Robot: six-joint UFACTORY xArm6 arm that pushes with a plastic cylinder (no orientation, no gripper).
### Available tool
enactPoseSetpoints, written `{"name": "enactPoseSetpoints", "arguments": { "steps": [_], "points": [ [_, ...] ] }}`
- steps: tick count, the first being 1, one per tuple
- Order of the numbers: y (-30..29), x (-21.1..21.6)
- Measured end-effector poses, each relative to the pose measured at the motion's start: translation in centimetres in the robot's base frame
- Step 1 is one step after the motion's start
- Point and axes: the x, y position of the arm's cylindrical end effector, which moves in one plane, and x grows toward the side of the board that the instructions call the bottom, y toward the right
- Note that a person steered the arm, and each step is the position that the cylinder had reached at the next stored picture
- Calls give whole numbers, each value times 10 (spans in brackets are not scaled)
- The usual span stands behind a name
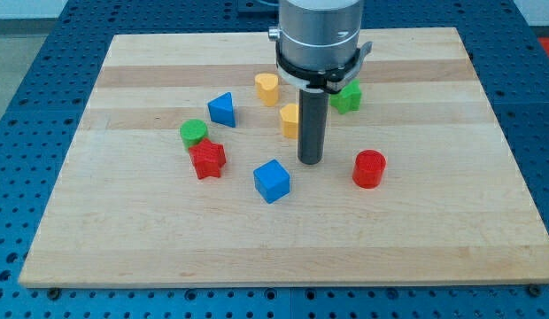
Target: Slide the hexagon diagonal to the red circle
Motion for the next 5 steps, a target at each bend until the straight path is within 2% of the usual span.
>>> {"name": "enactPoseSetpoints", "arguments": {
  "steps": [1, 3, 4, 5],
  "points": [
    [-1, -6],
    [-6, -56],
    [-8, -56],
    [-14, -38]
  ]
}}
